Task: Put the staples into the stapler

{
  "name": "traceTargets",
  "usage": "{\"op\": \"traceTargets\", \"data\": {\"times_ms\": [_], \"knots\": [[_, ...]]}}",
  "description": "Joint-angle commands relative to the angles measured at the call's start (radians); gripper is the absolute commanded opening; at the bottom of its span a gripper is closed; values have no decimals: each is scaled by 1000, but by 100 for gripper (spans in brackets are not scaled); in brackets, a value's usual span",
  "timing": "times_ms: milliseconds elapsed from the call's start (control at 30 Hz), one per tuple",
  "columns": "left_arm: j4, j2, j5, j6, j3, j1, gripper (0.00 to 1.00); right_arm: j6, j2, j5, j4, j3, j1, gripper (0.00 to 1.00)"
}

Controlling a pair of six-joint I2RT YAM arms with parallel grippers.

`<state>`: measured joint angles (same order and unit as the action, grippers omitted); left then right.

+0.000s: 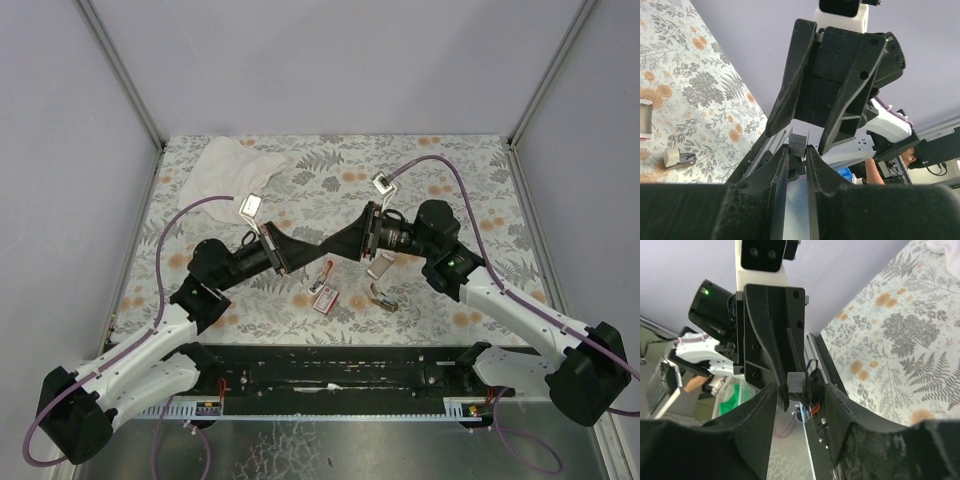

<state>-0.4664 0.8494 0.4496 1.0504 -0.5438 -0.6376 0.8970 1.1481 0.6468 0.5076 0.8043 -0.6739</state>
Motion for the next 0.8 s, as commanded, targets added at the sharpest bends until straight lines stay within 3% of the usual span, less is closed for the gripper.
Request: {"op": "traceTargets", "data": {"times_ms": [0, 200, 400, 533, 767], "knots": [[65, 9, 66, -87, -26, 7, 7, -180, -59, 5, -246, 101, -4, 53], [214, 63, 217, -221, -94, 7, 6, -366, -50, 45, -522, 218, -2, 62], [311, 107, 386, -358, -158, -16, 4, -475, 24, 149, -752, 332, -3, 62], [461, 128, 405, -479, -213, -43, 4, -468, 56, 237, -788, 352, -3, 60], [513, 143, 421, -543, -238, -70, 3, -431, 90, 328, -805, 347, -3, 55]]}}
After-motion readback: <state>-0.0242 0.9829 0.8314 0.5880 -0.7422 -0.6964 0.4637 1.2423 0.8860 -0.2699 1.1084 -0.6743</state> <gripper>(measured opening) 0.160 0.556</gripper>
